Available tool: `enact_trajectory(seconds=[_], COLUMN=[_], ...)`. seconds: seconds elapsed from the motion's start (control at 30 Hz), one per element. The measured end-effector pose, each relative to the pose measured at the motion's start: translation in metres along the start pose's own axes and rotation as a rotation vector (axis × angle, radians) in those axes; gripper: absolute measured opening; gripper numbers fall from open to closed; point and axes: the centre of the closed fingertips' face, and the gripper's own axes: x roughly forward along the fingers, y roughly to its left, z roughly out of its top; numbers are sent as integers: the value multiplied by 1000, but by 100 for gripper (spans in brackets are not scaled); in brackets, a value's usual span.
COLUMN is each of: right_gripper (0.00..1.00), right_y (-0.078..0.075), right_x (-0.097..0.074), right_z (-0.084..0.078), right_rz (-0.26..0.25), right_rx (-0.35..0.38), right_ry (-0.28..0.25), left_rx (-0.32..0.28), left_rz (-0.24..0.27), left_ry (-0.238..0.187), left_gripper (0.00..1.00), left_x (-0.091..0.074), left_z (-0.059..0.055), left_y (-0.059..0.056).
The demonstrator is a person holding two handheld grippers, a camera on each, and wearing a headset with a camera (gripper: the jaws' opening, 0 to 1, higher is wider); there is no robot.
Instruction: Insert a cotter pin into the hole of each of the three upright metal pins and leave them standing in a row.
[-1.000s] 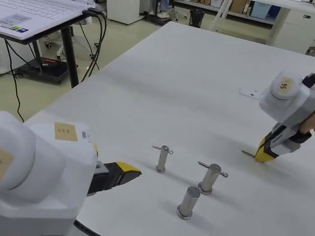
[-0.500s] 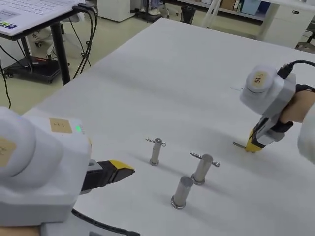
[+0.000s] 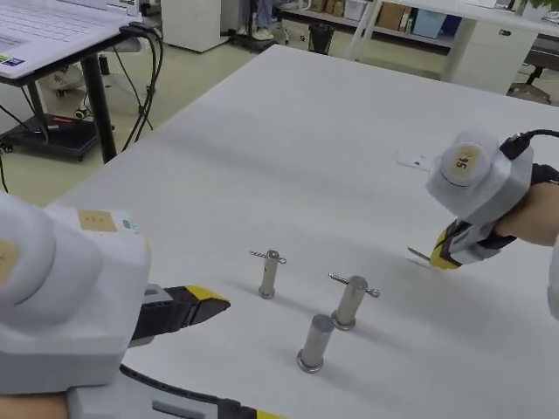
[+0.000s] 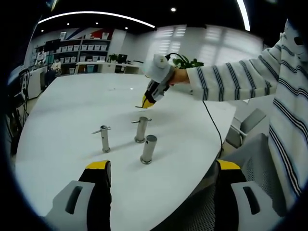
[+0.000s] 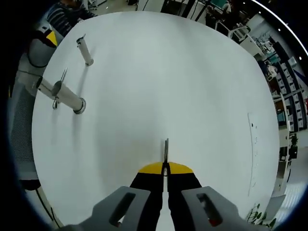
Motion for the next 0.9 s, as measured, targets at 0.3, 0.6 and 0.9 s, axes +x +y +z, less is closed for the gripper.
enact_trajectory(seconds=[0.3,0.6,0.9], right_gripper=[0,0,0], right_y=[13,29,58], right_x=[-49,-85,-114], right_z=[27,39,55], right_rz=[-81,-177,-218], right_rx=[41,-34,-101], right_ry=[-199,-323,-448], left_rx=[-45,-94,-139], left_rz=[16,12,-3], left_ry=[-22,-83,-122], left_gripper=[83,77,74], left_x=[6,9,13], left_z=[7,27,42], left_y=[1,0,1])
